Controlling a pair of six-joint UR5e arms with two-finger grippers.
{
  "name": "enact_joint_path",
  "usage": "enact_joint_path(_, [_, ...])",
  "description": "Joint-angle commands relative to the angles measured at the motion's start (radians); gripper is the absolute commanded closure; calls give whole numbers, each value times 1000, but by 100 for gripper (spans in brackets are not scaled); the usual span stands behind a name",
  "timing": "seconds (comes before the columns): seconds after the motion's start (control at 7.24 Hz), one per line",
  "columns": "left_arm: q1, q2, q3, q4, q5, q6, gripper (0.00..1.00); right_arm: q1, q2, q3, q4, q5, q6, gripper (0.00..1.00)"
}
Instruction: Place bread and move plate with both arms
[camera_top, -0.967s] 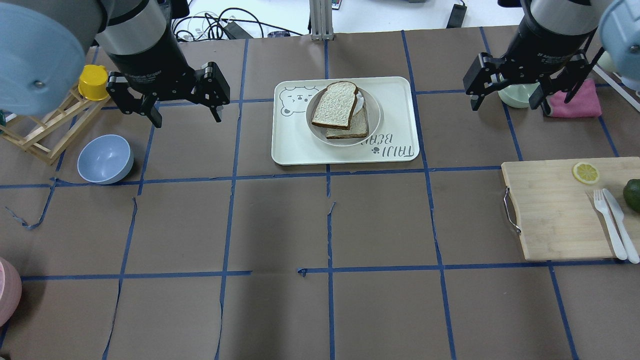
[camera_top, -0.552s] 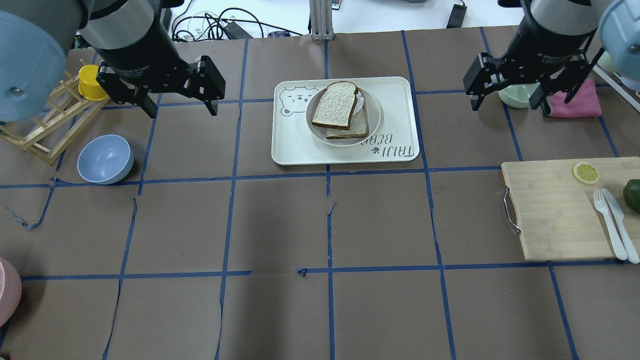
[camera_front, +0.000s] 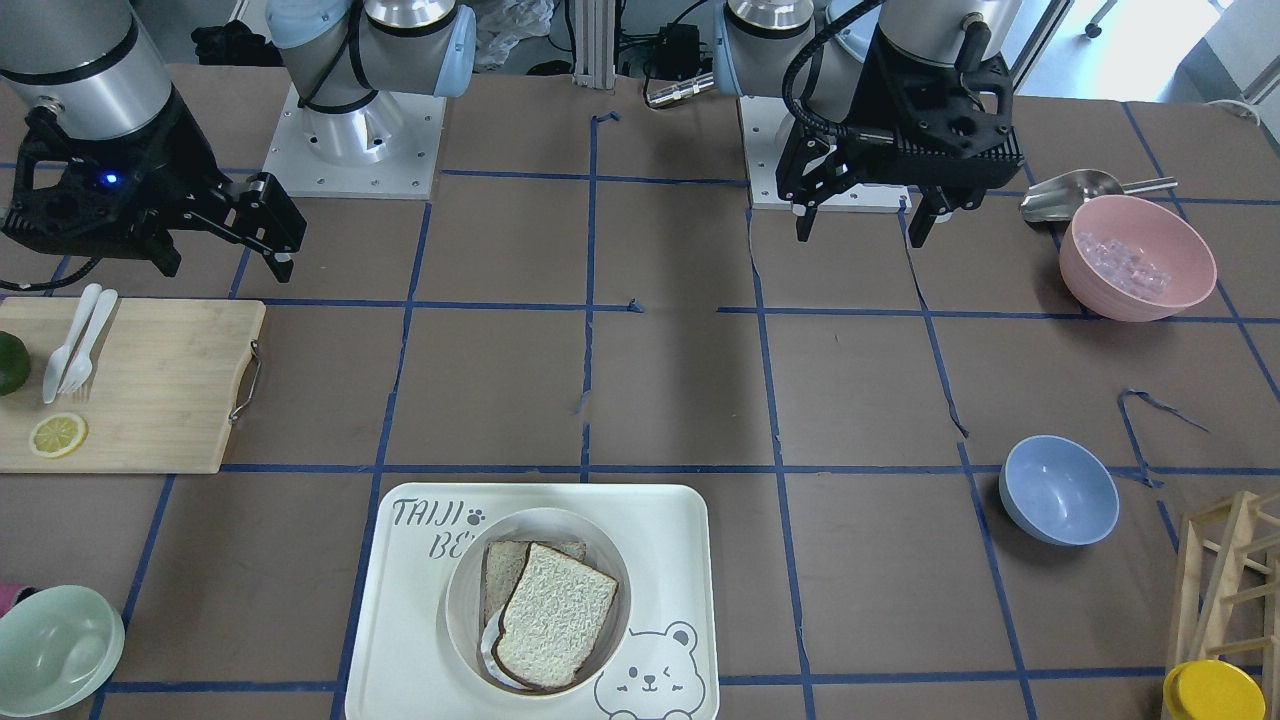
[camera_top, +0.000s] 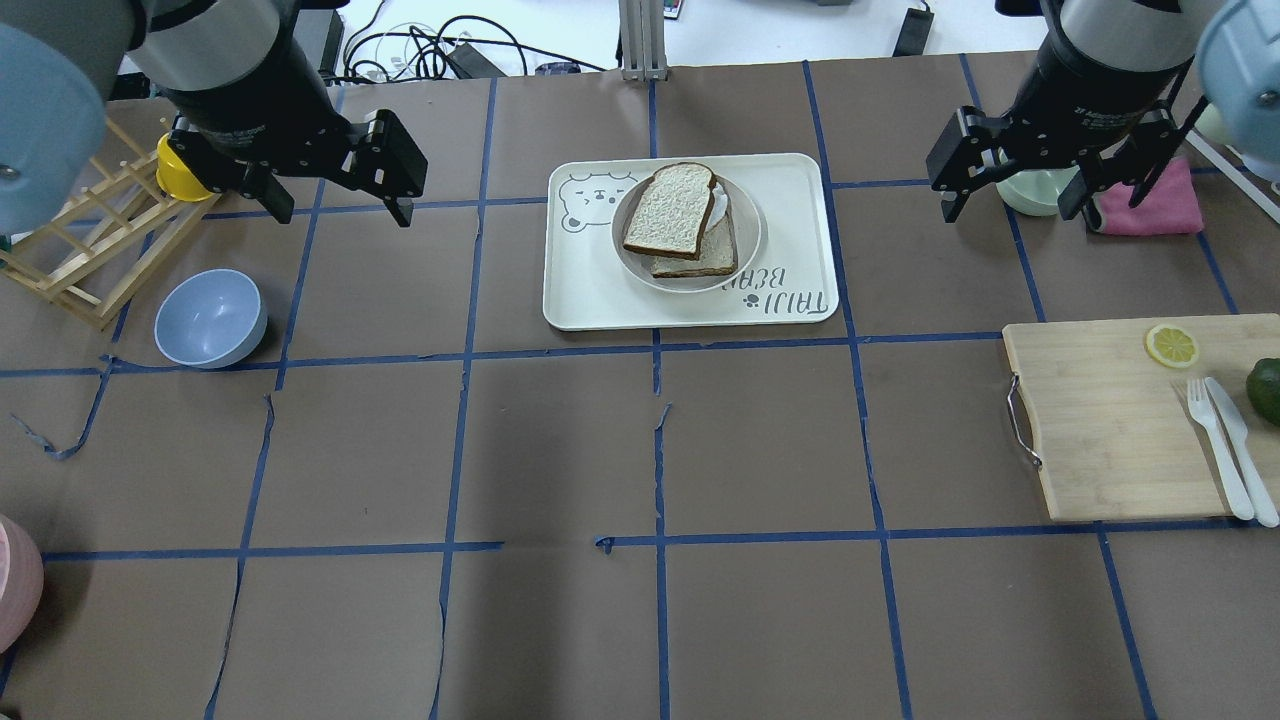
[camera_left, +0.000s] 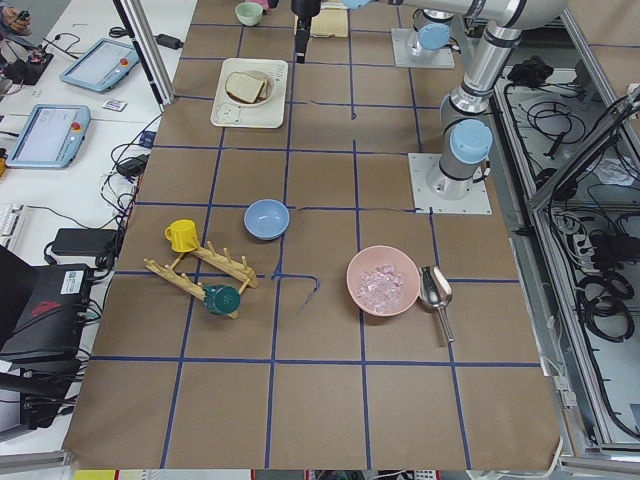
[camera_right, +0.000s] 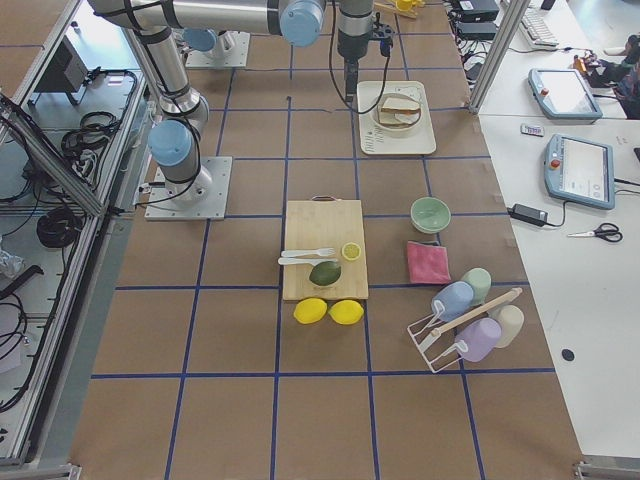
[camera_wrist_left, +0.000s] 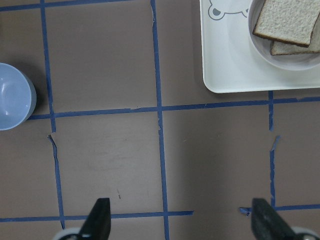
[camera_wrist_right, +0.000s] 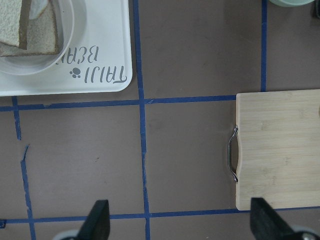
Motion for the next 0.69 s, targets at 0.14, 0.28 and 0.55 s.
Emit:
enact_joint_path(0.14, [15, 3, -6, 1, -1, -10, 0, 0, 0, 0, 0, 1, -1, 0])
enact_joint_path(0.28, [12, 6, -9, -6, -1, -13, 0, 0, 0, 0, 0, 1, 1, 0])
enact_joint_path(0.55, [12, 5, -11, -1, 1, -10, 0, 0, 0, 0, 0, 2, 1, 0])
